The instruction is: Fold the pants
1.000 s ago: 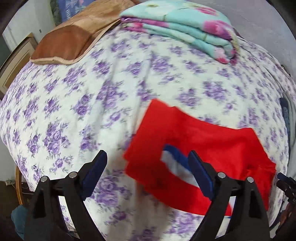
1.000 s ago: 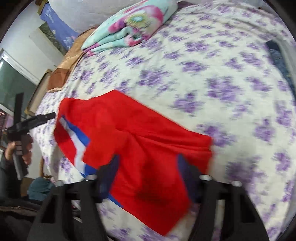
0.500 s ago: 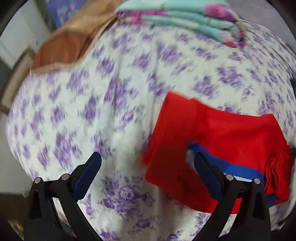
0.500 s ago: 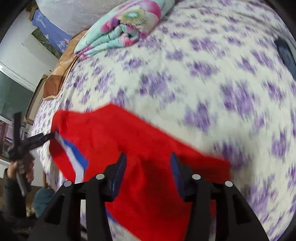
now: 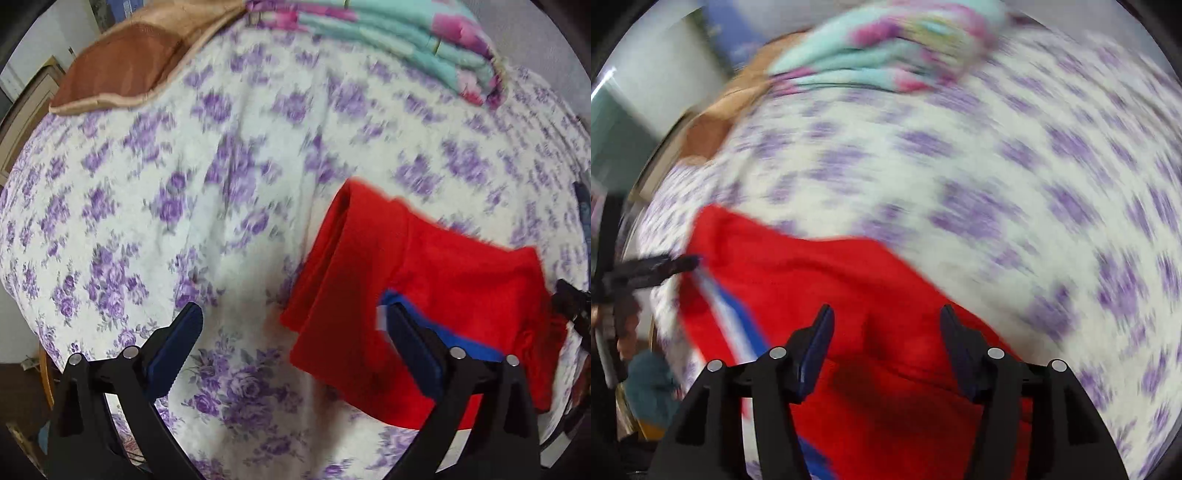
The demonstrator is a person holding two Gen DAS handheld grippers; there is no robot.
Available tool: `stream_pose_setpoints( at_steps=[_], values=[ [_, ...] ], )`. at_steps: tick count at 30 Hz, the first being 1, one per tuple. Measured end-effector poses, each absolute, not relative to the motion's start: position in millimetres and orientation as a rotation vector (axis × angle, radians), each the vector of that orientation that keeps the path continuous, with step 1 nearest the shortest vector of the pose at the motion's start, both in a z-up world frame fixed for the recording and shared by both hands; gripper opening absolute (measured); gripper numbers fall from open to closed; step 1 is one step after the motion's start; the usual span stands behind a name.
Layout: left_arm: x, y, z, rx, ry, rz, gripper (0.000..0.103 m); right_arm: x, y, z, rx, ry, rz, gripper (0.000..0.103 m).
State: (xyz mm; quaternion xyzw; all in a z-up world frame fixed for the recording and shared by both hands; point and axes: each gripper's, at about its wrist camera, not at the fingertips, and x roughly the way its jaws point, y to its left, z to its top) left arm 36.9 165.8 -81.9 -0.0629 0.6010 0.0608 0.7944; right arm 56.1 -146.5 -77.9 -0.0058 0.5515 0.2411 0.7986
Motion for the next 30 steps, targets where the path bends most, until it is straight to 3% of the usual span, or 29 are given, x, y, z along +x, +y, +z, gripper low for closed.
stream_pose_setpoints(
  at_steps=[4, 8, 10, 12, 14, 17, 18, 20, 25, 27, 30],
  values=[
    [45, 137, -59, -0.182, 1.218, -0.013, 0.097, 73, -95, -75, 0.082, 1.208, 0.666, 0.065],
    [73, 115, -79, -0.163, 1.256, 0.01, 0.097, 94, -60, -96, 0.07, 1.265, 0.677, 0.062],
    [79, 123, -96, -0.165, 1.291, 0.08, 0.097, 105, -63, -109, 0.055, 1.3, 0.664, 0.053],
    [78, 136, -108, -0.129, 1.315, 0.162, 0.098, 110, -74, -112, 0.033, 1.291, 0.643, 0.024],
    [77, 152, -119, -0.207, 1.335, 0.127, 0.099, 110, -85, -114, 0.044, 1.288, 0.637, 0.018],
    [72, 159, -115, -0.259, 1.333, 0.117, 0.098, 102, -101, -105, 0.062, 1.276, 0.614, 0.025],
    [70, 157, -110, -0.237, 1.327, 0.122, 0.098, 96, -103, -98, 0.037, 1.253, 0.603, 0.05],
    [62, 150, -91, -0.186, 1.266, 0.123, 0.097, 76, -110, -78, -0.009, 1.181, 0.607, 0.072],
    [60, 145, -101, -0.034, 1.291, 0.179, 0.099, 67, -145, -102, -0.108, 1.235, 0.512, 0.072],
    [57, 155, -102, -0.122, 1.306, 0.178, 0.099, 73, -191, -111, 0.025, 1.285, 0.375, 0.072],
    [49, 152, -83, -0.137, 1.266, 0.168, 0.097, 57, -235, -90, 0.183, 1.219, 0.381, 0.072]
  ],
)
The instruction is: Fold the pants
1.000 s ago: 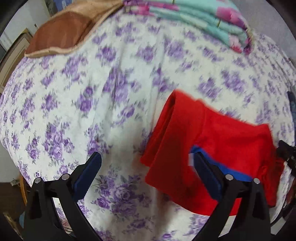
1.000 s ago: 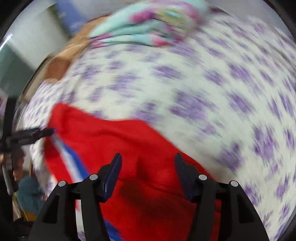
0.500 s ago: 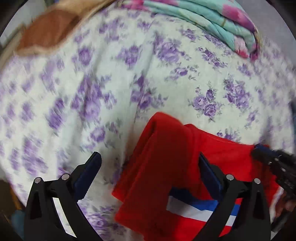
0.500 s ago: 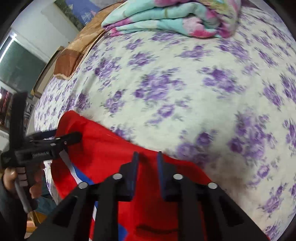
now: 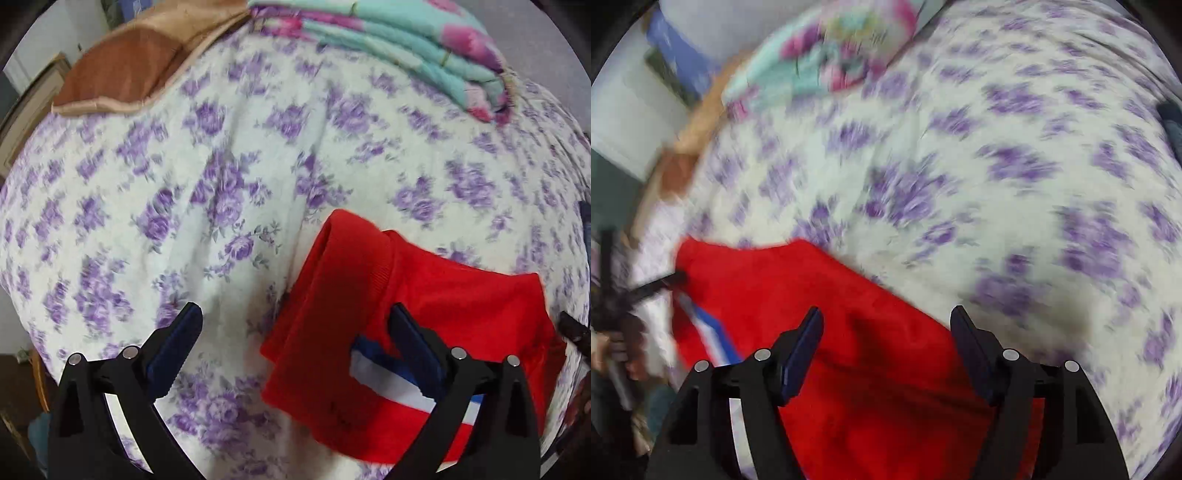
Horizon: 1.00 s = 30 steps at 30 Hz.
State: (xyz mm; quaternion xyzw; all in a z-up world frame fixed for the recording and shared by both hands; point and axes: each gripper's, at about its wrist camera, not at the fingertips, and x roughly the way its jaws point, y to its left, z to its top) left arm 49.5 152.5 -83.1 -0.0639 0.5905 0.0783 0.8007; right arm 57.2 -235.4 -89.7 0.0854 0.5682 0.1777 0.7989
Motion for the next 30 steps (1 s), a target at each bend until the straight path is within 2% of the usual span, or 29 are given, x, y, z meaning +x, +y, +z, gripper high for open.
stream_pose_setpoints(
  at_steps=[4, 9, 14, 22, 24, 25, 26, 28, 29, 30],
  values=[
    [30, 136, -62, -0.081, 1.216, 0.076, 0.097, 12, -255, -70, 0.169, 1.196, 0.481, 0.072],
    [23, 141, -100, -0.035, 1.328, 0.156, 0.097, -27, -264, -127, -0.009, 1.387, 0.358, 0.071],
    [16, 162, -107, -0.209, 1.381, 0.127, 0.097, -35, -293, -94, 0.264, 1.271, 0.388, 0.073],
    [6, 161, -106, -0.377, 1.429, 0.015, 0.097, -35, -299, -95, 0.258, 1.258, 0.335, 0.074],
    [8, 151, -111, -0.381, 1.443, -0.019, 0.09, -38, -294, -94, 0.266, 1.246, 0.362, 0.074],
    [11, 148, -116, -0.396, 1.456, -0.038, 0.074, -37, -290, -92, 0.261, 1.237, 0.377, 0.074],
    [16, 146, -125, -0.423, 1.481, -0.058, 0.069, -37, -286, -90, 0.254, 1.23, 0.391, 0.074],
    [23, 148, -141, -0.463, 1.517, -0.042, 0.071, -39, -281, -86, 0.248, 1.227, 0.409, 0.075],
    [27, 153, -146, -0.519, 1.515, -0.049, 0.082, -39, -279, -84, 0.247, 1.224, 0.414, 0.075],
    [32, 156, -148, -0.565, 1.504, -0.062, 0.086, -39, -278, -83, 0.247, 1.219, 0.418, 0.075]
  ],
)
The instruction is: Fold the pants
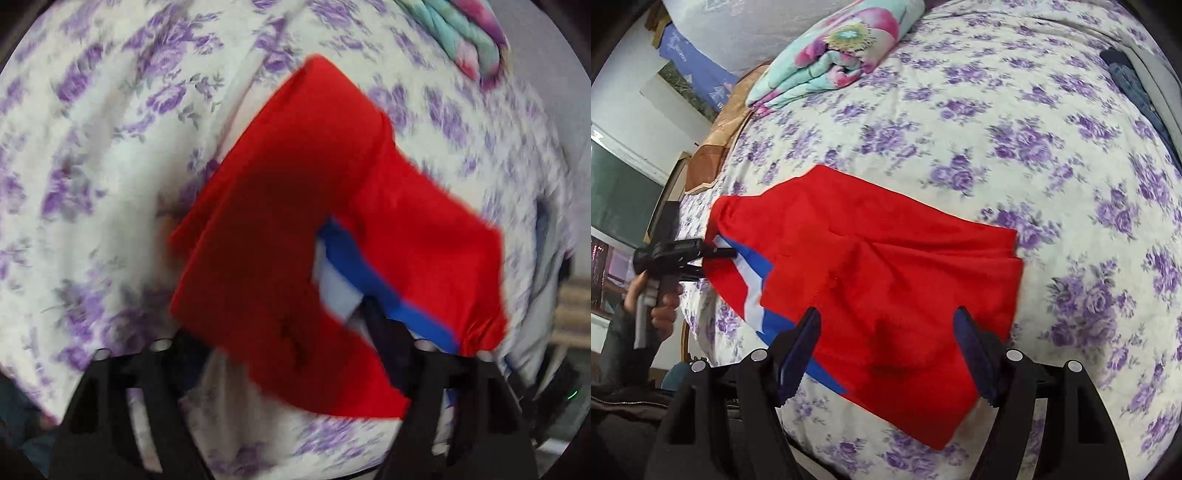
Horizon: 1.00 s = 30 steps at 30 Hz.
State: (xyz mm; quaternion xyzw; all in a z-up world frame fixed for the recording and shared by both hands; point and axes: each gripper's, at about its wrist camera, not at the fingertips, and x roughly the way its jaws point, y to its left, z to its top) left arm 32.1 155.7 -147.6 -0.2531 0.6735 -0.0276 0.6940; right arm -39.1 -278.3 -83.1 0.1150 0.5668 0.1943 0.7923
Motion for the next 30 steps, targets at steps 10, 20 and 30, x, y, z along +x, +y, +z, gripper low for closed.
stream_pose_setpoints(
  at_steps=[10, 20, 30],
  values=[
    [27, 167, -108, -0.616, 1.438, -0.082, 0.028, -43, -289, -86, 0.281, 1.214, 0.391, 0.075],
    [2, 46, 1, -0.219, 1.266, -0.393, 0.026, -37, -290, -80, 0.283, 1.187, 0.412, 0.075],
    [-1, -76, -85, 0.028, 1.464, -0.552, 0.066, -52, -317, -90, 0.333, 1.204, 0.351, 0.076]
  ],
)
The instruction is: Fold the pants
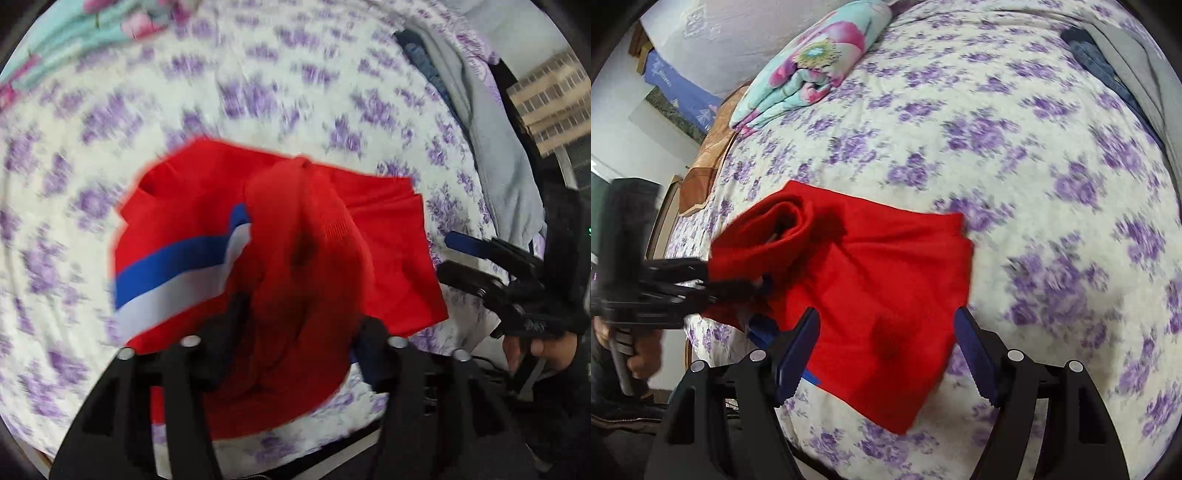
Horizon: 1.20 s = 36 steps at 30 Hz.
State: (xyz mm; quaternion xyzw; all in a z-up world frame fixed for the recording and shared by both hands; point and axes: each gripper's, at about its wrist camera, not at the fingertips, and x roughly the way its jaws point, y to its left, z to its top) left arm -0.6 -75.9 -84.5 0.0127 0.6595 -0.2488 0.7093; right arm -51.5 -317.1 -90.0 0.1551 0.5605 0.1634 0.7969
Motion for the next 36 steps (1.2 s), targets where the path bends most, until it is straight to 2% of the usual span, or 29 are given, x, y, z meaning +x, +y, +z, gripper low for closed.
stream_pose_setpoints(
  at_steps=[1, 2, 6, 10, 12, 16, 22, 25, 26, 28, 29, 31, 33, 36],
  values=[
    [2, -76, -85, -0.024, 1.486, -0.579, 0.079, -54, -319, -90, 0.342, 1.202, 0.355, 0.076],
    [3, -75, -82, -0.05, 1.486, -0.594, 0.083, -56, -321, -89, 0.344, 1.201, 0.356, 0.077],
    [6, -59, -51, -0.084, 1.427, -0.62, 0.09, -52, -319, -83, 0.37, 1.189, 0.375, 0.078],
    [15, -14, -16, -0.175, 1.264, -0.535, 0.098, -35, -300, -73, 0.45, 1.177, 0.466, 0.083],
    [22, 9, -16, -0.217, 1.227, -0.437, 0.098, -23, -285, -68, 0.481, 1.172, 0.51, 0.087],
    [23, 33, -59, -0.05, 1.285, -0.142, 0.097, -1, -257, -65, 0.568, 1.208, 0.528, 0.093],
    [5, 17, -104, -0.024, 1.366, -0.187, 0.097, 18, -224, -85, 0.684, 1.356, 0.525, 0.097],
    [-5, 0, -113, 0.03, 1.36, -0.218, 0.098, 19, -209, -94, 0.615, 1.402, 0.474, 0.1],
    [-8, -1, -114, 0.043, 1.35, -0.228, 0.098, 18, -202, -96, 0.541, 1.413, 0.473, 0.095],
    [-7, 0, -113, 0.041, 1.346, -0.259, 0.098, 15, -193, -98, 0.439, 1.416, 0.491, 0.065],
    [-4, 2, -114, 0.02, 1.359, -0.264, 0.098, 12, -188, -101, 0.385, 1.435, 0.495, 0.045],
    [2, 12, -117, -0.041, 1.392, -0.252, 0.099, 8, -184, -98, 0.322, 1.417, 0.505, 0.036],
    [5, 21, -117, -0.097, 1.414, -0.262, 0.099, 1, -177, -83, 0.253, 1.362, 0.557, 0.022],
    [8, 37, -100, -0.202, 1.382, -0.272, 0.099, -7, -182, -56, 0.291, 1.287, 0.667, 0.02]
  ],
)
